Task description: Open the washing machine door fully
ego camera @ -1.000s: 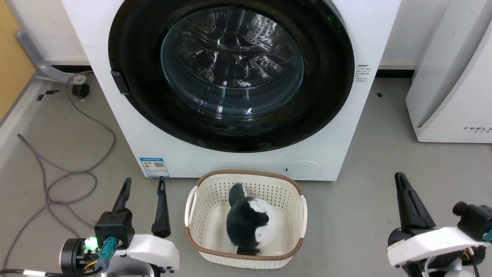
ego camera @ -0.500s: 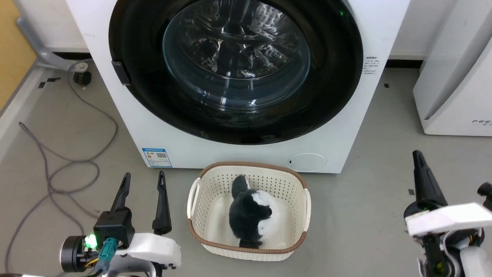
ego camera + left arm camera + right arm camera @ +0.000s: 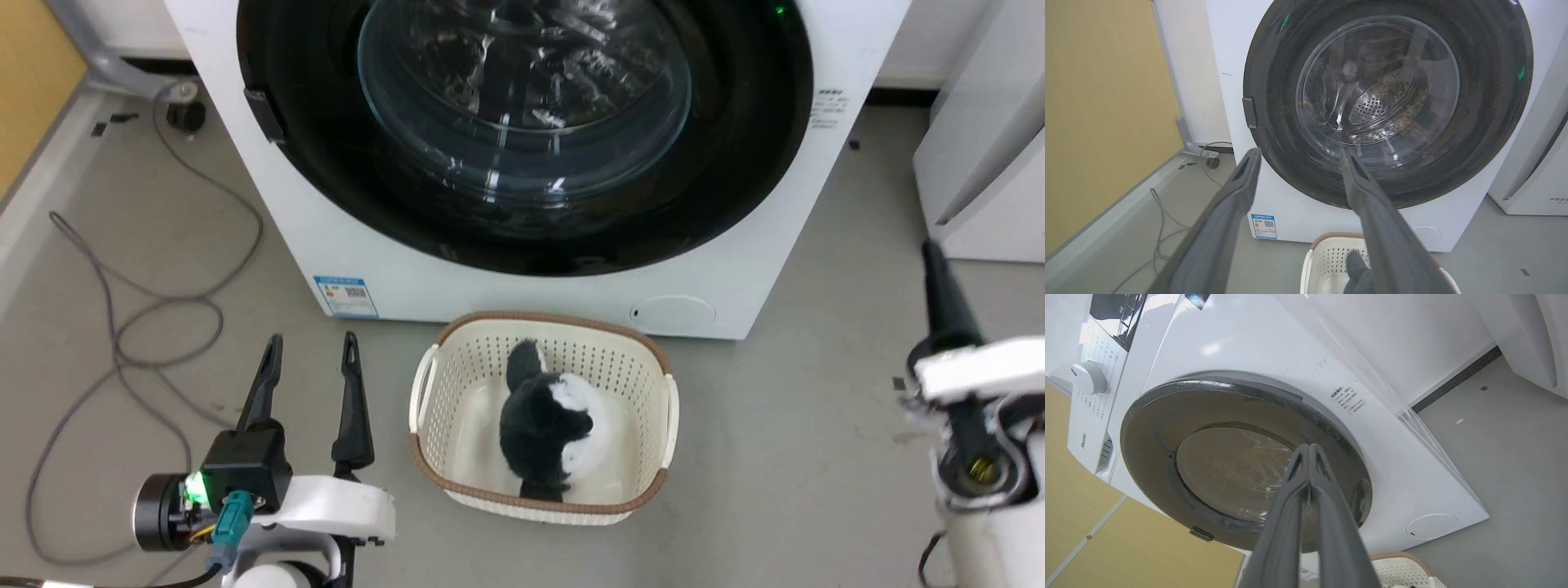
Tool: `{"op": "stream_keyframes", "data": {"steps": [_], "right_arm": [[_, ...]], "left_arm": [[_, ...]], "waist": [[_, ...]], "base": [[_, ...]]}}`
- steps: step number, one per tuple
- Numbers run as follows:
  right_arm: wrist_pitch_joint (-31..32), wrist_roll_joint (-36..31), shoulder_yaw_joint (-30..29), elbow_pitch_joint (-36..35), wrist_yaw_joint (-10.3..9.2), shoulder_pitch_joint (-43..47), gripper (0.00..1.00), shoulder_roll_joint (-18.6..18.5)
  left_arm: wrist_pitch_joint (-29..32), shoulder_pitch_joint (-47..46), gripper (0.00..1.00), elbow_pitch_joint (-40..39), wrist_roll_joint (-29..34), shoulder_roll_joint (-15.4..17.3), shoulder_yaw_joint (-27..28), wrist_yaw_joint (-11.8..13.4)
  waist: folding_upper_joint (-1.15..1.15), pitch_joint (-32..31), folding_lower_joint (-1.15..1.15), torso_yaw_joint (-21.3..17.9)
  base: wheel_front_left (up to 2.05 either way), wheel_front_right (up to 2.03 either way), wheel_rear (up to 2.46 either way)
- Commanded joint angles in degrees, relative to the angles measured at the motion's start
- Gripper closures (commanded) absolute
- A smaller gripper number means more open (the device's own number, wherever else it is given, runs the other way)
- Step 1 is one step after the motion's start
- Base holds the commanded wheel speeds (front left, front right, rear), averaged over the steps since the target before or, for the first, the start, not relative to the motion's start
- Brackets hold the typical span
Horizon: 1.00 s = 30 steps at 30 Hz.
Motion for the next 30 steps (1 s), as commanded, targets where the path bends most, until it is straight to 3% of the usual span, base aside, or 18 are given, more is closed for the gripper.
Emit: {"op": "stream_keyframes", "data": {"steps": [1,18,30], "right_arm": [[0.25,2.55,-0.53,1.95,0.03,-3.24,1.0,-1.14],[2.37,12.63,0.33,16.35,0.04,-25.37,1.0,-7.98],[9.34,17.99,4.58,25.85,0.04,-40.35,1.0,-11.58]], "left_arm": [[-0.68,-1.44,0.0,-0.6,-0.34,0.05,-0.2,0.52],[-2.71,-6.05,0.0,-2.57,-1.41,0.06,-2.42,2.21],[-4.15,-8.52,0.0,-3.69,-2.55,0.06,-4.04,3.62]], "waist": [[0.0,1.13,0.0,0.43],[0.0,8.87,0.0,3.05],[0.0,13.73,0.0,5.62]], "base": [[0.0,0.0,0.0],[0.0,0.0,0.0],[0.0,0.0,0.0]]}}
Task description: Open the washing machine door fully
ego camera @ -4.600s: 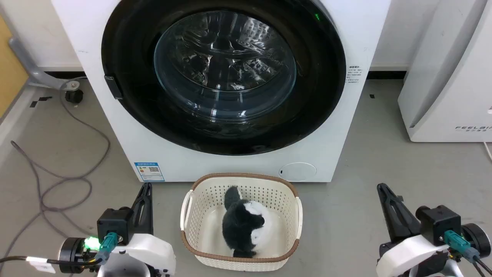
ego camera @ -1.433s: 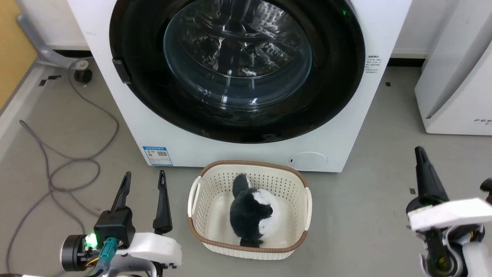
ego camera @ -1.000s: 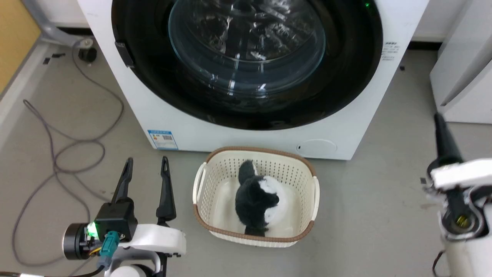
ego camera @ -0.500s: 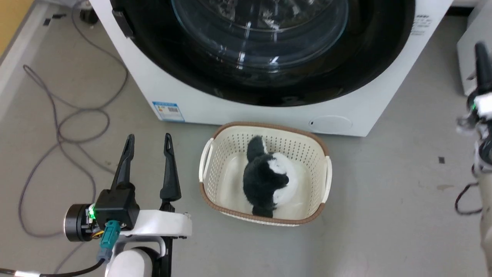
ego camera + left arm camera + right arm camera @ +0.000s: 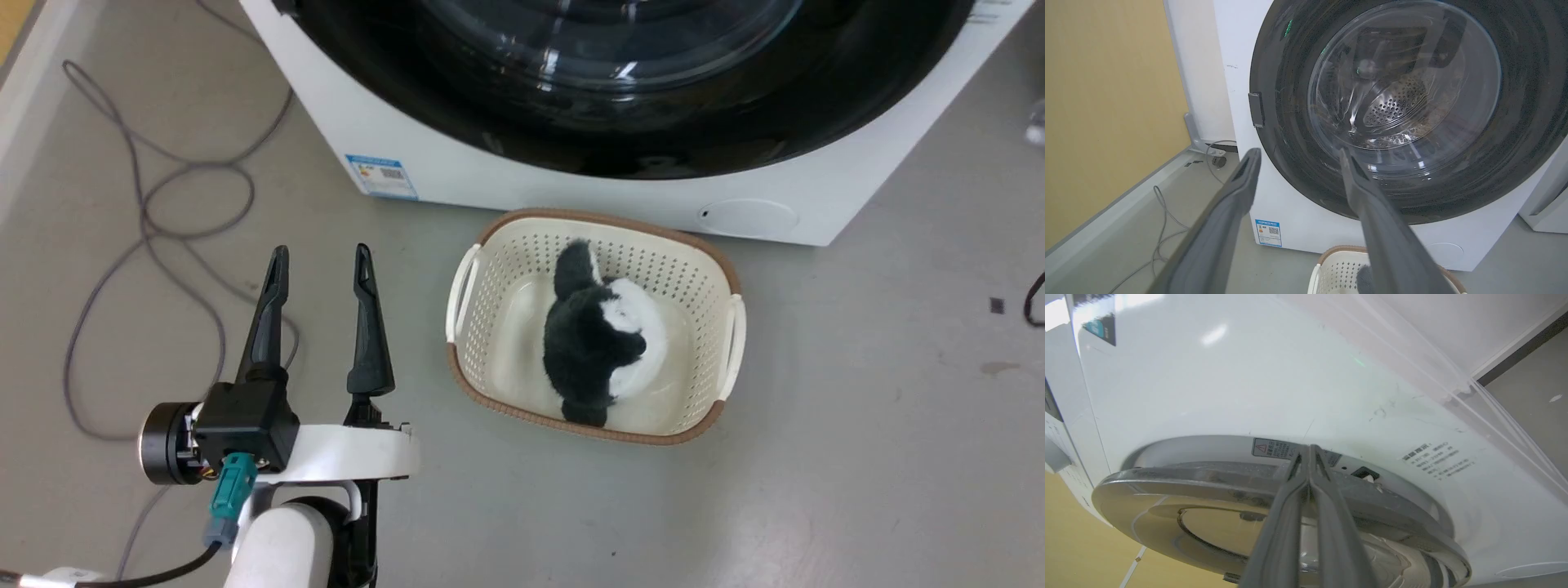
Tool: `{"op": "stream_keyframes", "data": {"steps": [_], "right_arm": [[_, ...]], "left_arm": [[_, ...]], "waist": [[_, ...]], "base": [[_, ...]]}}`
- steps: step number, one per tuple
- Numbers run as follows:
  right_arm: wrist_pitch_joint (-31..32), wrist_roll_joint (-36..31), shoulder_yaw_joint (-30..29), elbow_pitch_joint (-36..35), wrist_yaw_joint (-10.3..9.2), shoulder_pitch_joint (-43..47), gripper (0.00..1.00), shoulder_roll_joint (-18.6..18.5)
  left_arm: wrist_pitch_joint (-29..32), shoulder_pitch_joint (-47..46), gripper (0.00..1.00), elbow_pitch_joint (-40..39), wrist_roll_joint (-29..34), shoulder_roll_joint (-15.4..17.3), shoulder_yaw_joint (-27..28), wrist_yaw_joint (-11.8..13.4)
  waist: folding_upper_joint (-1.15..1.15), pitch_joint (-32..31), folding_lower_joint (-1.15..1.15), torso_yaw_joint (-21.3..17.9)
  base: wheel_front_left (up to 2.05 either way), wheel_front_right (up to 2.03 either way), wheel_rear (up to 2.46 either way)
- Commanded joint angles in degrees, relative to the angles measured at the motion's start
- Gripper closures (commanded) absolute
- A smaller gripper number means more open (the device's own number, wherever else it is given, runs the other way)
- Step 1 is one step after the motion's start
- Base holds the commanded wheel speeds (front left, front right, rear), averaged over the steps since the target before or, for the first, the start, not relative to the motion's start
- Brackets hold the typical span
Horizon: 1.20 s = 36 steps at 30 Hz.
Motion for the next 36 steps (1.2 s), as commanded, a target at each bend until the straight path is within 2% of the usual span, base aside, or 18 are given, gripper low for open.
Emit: {"op": "stream_keyframes", "data": {"steps": [1,8,23,36], "right_arm": [[0.85,1.69,0.83,2.39,0.04,-3.51,1.0,-1.27],[5.06,4.7,3.73,5.98,0.04,-8.89,1.0,-1.94],[16.53,15.09,7.31,6.26,0.05,-10.55,1.0,-4.11],[19.94,15.97,8.96,2.84,0.05,-3.42,1.0,-3.94]], "left_arm": [[-0.73,-1.18,0.0,-0.47,-0.51,0.06,-0.39,0.61],[-1.57,-2.17,0.0,-0.85,-1.15,0.07,-1.12,1.55],[-3.24,-2.77,0.0,-0.8,-1.47,0.07,-1.52,2.48],[-3.26,-0.96,0.0,0.37,-1.05,0.07,-0.54,1.51]], "waist": [[0.0,1.0,-0.01,0.81],[0.0,2.92,-0.01,2.03],[0.0,3.39,-0.01,2.12],[0.0,-0.65,-0.01,0.88]], "base": [[0.0,0.0,0.0],[0.0,0.0,0.0],[0.0,0.0,0.0],[0.0,0.0,0.0]]}}
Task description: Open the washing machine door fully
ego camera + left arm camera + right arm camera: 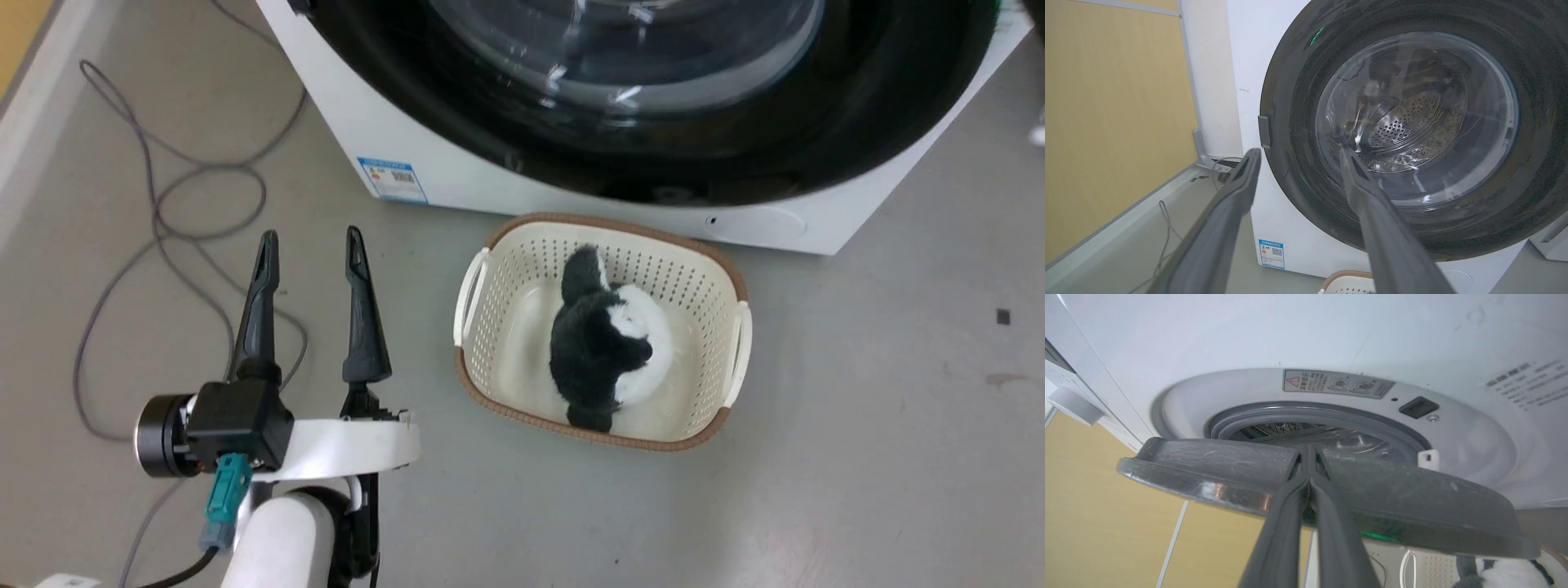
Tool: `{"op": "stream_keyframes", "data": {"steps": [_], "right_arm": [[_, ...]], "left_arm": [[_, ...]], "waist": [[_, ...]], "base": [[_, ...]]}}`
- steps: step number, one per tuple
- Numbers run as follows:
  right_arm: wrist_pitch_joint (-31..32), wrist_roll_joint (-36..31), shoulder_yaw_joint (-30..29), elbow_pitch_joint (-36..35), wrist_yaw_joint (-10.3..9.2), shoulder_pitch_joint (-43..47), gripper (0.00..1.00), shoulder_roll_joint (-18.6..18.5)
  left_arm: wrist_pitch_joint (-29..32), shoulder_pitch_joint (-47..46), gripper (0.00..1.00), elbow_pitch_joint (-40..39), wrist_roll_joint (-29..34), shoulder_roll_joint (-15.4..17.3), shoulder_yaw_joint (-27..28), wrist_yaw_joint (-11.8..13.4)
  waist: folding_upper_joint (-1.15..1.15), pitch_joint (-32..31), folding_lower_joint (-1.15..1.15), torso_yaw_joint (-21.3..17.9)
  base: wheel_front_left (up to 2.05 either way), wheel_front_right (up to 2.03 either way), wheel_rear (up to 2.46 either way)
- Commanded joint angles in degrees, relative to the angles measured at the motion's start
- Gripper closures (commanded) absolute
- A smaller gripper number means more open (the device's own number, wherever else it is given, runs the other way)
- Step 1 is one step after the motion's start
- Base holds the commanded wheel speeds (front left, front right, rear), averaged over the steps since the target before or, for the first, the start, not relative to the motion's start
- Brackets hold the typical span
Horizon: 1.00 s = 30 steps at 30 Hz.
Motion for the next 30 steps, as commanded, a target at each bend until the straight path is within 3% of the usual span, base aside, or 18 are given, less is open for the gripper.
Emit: {"op": "stream_keyframes", "data": {"steps": [1,18,30], "right_arm": [[0.7,0.49,0.68,-0.66,0.06,2.25,1.0,0.84],[4.27,3.08,2.66,-12.05,0.06,16.92,1.0,2.68],[7.52,4.69,4.9,-25.12,0.06,30.31,1.0,3.22]], "left_arm": [[-0.32,1.01,0.0,0.15,0.21,0.07,0.16,-0.18],[-0.32,5.24,0.0,1.01,1.62,0.07,1.85,-1.86],[-0.32,8.32,0.0,0.93,2.09,0.07,2.57,-2.46]], "waist": [[0.0,-0.98,0.0,-0.34],[0.0,-7.87,0.0,-2.29],[0.0,-11.74,0.0,-2.08]], "base": [[0.0,0.0,0.0],[0.0,0.0,0.0],[0.0,0.0,0.0]]}}
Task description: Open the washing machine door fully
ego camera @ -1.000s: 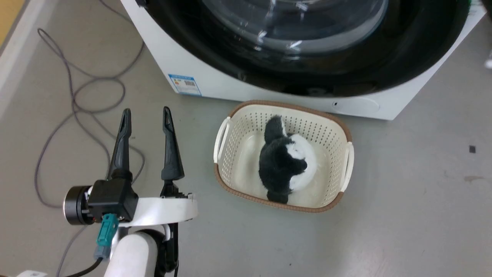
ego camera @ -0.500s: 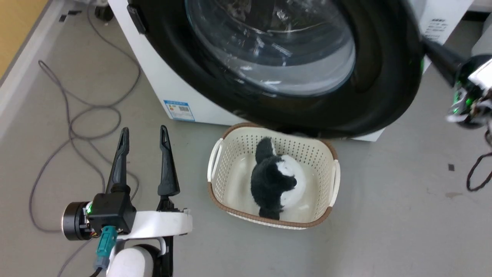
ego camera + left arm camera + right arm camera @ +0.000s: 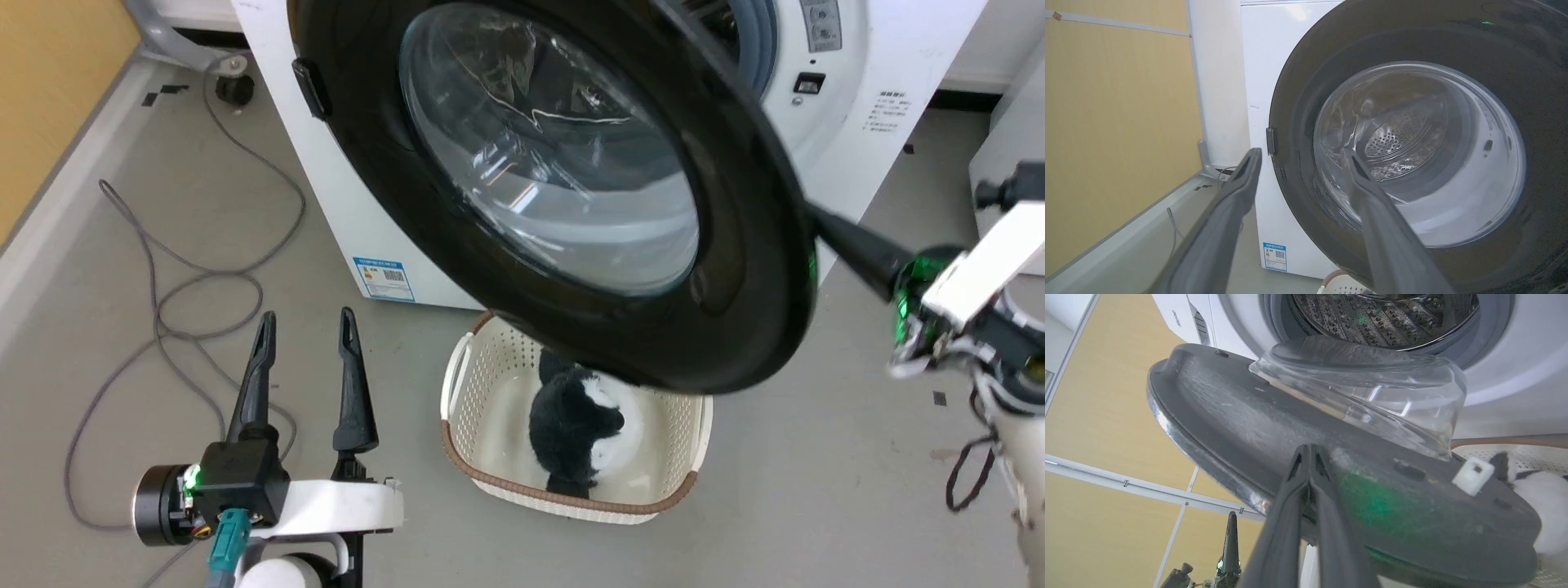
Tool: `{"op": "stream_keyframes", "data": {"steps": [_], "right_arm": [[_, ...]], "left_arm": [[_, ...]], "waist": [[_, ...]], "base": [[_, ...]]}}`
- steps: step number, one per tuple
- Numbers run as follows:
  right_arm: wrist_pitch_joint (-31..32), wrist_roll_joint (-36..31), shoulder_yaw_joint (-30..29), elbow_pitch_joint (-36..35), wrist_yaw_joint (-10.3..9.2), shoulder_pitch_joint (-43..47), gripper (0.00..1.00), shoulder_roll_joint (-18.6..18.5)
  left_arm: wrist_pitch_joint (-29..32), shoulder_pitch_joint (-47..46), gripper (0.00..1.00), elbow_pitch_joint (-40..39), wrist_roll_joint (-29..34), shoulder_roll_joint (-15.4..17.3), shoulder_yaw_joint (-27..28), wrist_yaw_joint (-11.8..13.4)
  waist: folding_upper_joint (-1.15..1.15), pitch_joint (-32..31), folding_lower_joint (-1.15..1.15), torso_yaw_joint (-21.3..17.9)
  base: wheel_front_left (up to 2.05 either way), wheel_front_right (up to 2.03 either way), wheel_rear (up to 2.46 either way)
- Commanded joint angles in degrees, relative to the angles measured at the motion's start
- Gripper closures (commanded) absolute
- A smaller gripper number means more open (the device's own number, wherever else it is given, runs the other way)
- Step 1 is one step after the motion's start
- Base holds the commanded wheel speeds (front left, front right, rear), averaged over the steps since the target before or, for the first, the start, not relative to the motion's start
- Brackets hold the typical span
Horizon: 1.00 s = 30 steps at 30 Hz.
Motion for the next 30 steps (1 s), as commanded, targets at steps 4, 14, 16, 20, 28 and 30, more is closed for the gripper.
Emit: {"op": "stream_keyframes", "data": {"steps": [4,14,16,20,28,30], "right_arm": [[1.43,1.31,1.15,-6.77,0.05,6.49,1.0,1.22],[2.45,3.13,2.55,-21.53,0.05,17.88,1.0,2.74],[2.31,3.22,2.95,-23.61,0.05,19.74,1.0,3.31],[2.32,3.09,4.36,-27.26,0.05,22.8,1.0,4.63],[3.26,2.37,8.19,-31.58,0.05,25.93,1.0,7.32],[3.34,2.17,8.74,-31.57,0.05,25.95,1.0,7.76]], "left_arm": [[-0.3,1.34,0.0,-0.2,0.54,0.08,0.38,-0.44],[-0.3,2.73,0.0,0.1,0.79,0.08,1.1,-0.88],[-0.3,3.05,0.0,0.2,0.85,0.08,1.3,-1.02],[-0.3,3.61,0.0,0.13,0.95,0.08,1.53,-1.18],[-0.3,3.77,0.0,0.03,0.91,0.08,1.79,-1.43],[-0.3,3.74,0.0,0.05,0.89,0.08,1.8,-1.43]], "waist": [[0.0,-0.92,0.01,0.06],[0.0,-3.06,0.01,0.54],[0.0,-3.55,0.01,0.64],[0.0,-4.14,0.01,0.94],[0.0,-4.07,0.01,1.72],[0.0,-4.01,0.01,1.8]], "base": [[0.0,0.0,0.0],[0.0,0.0,0.0],[0.0,0.0,0.0],[0.0,0.0,0.0],[0.0,0.0,0.0],[0.0,0.0,0.0]]}}
